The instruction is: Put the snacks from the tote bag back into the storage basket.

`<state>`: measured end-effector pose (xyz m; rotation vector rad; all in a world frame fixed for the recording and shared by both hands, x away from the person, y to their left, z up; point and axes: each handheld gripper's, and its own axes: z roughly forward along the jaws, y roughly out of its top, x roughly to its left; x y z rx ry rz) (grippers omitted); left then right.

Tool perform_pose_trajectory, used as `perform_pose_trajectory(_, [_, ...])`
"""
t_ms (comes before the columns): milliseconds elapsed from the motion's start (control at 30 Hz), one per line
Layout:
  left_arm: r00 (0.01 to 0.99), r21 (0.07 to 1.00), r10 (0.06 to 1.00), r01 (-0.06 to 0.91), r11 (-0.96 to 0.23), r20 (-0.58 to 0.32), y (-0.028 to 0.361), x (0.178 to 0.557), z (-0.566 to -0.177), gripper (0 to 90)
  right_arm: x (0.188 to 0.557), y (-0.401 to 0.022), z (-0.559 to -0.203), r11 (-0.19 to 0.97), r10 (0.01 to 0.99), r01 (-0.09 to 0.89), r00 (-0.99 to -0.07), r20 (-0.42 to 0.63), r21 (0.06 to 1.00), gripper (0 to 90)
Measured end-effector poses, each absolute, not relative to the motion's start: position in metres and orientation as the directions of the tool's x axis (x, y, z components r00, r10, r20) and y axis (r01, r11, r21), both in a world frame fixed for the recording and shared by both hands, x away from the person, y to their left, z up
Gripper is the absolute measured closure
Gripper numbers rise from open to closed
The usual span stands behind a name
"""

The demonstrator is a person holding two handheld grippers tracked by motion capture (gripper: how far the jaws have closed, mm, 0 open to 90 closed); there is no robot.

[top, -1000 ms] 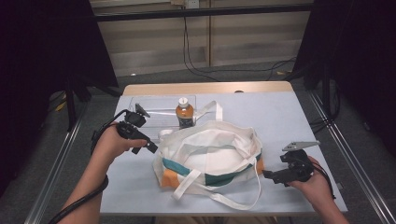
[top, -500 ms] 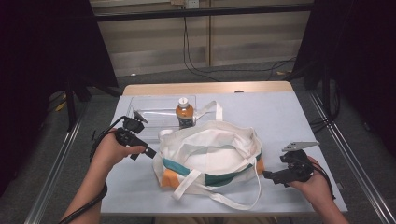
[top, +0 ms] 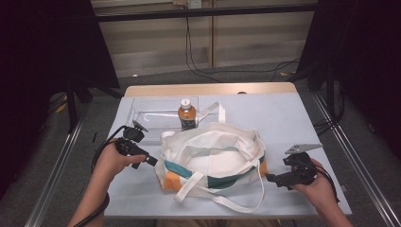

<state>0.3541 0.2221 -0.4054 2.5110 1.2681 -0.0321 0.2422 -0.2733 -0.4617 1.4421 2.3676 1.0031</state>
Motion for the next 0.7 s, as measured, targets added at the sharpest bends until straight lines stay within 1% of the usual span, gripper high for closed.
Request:
perform_pose_trajectory(167, [0.593, 0.300, 0.784, 0.793, -0.530, -0.184, 0.226, 0.350, -0.415, 8.8, 0.242, -0.272, -0.462, 0.295, 0.846, 0.718, -0.503, 0.178, 0.630, 1.9])
perform_pose_trajectory(200, [0.595, 0.292, 0.782, 0.793, -0.534, -0.186, 0.227, 0.349, -0.416, 8.8, 0.242, -0.272, -0.463, 0.297, 0.846, 0.717, -0.504, 0.175, 0.631, 1.9])
perform_pose_trajectory(233, [0.572, 0.309, 0.794, 0.808, -0.502, -0.205, 0.227, 0.347, -0.420, 8.8, 0.242, -0.272, -0.463, 0.297, 0.846, 0.717, -0.503, 0.174, 0.630, 1.9])
perform_pose_trajectory(267, [0.589, 0.296, 0.783, 0.798, -0.524, -0.201, 0.229, 0.347, -0.421, 8.6, 0.242, -0.272, -0.463, 0.298, 0.846, 0.717, -0.504, 0.173, 0.630, 1.9])
perform_pose_trajectory(433, [0.579, 0.317, 0.788, 0.803, -0.505, -0.211, 0.234, 0.343, -0.427, 8.6, 0.243, -0.272, -0.463, 0.297, 0.846, 0.719, -0.503, 0.175, 0.629, 1.9])
perform_pose_trajectory(700, [0.568, 0.382, 0.793, 0.798, -0.466, -0.220, 0.240, 0.334, -0.438, 8.5, 0.243, -0.274, -0.462, 0.293, 0.841, 0.710, -0.510, 0.180, 0.640, 2.3])
